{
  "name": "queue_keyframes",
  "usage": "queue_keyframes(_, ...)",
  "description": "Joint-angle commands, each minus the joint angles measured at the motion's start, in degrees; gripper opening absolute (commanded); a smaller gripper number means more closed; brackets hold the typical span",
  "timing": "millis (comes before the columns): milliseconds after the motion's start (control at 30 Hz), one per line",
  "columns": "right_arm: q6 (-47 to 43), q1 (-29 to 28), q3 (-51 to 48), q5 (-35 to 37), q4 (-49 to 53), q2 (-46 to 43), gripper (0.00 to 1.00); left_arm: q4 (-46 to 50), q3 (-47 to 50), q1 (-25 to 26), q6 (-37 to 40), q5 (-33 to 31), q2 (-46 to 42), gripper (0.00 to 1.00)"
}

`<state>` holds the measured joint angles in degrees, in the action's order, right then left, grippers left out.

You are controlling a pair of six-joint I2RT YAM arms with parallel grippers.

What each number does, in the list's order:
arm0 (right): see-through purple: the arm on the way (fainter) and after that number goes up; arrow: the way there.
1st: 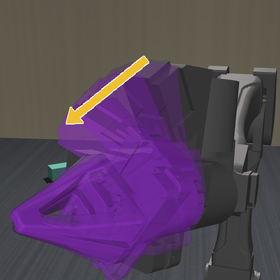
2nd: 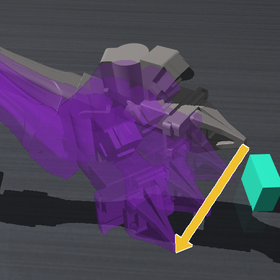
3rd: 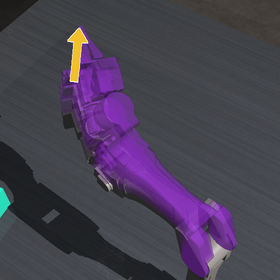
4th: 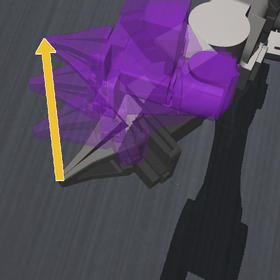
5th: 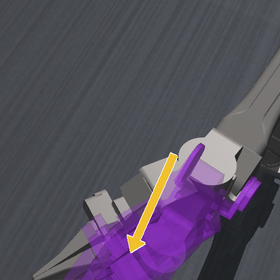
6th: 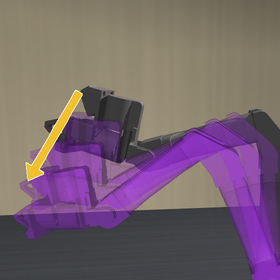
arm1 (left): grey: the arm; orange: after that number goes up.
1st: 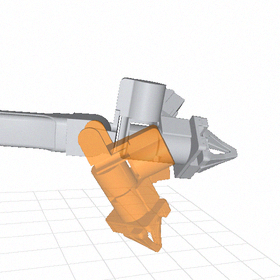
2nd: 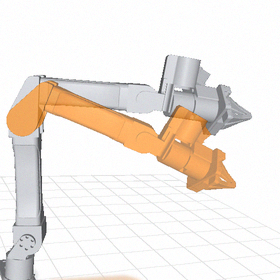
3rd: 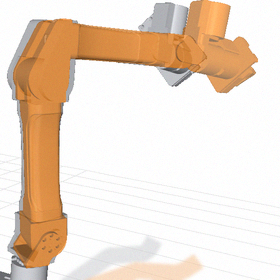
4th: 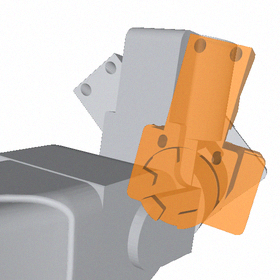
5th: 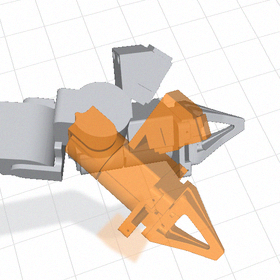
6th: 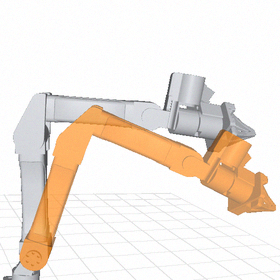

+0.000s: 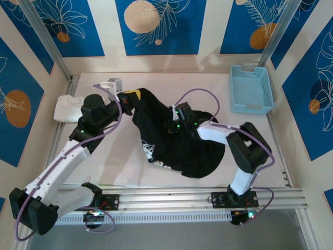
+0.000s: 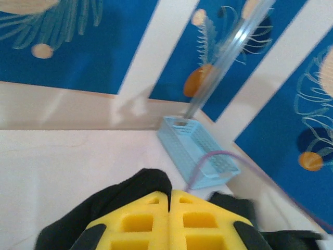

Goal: Fold the inside-out t-shirt

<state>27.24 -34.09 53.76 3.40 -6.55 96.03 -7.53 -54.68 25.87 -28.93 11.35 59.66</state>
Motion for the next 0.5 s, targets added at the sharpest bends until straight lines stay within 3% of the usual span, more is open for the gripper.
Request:
queue_keyframes(0,1.07,4.64,-3.35,-10.78,-3.56,-10.94,0.0,1.47,2.27,-1.42,2.55,-10.99,-1.93,0.0)
queue_keyframes(200,3.07,10.88,-4.74,-27.82,-3.03,-20.46,0.0,0.24,6.98,-3.31,3.28,-17.29,-1.38,0.0)
queue_keyframes(467,4.16,14.86,-2.15,-38.75,-1.08,-21.8,0.0,1.52,10.54,-3.63,7.47,-17.04,1.14,0.0)
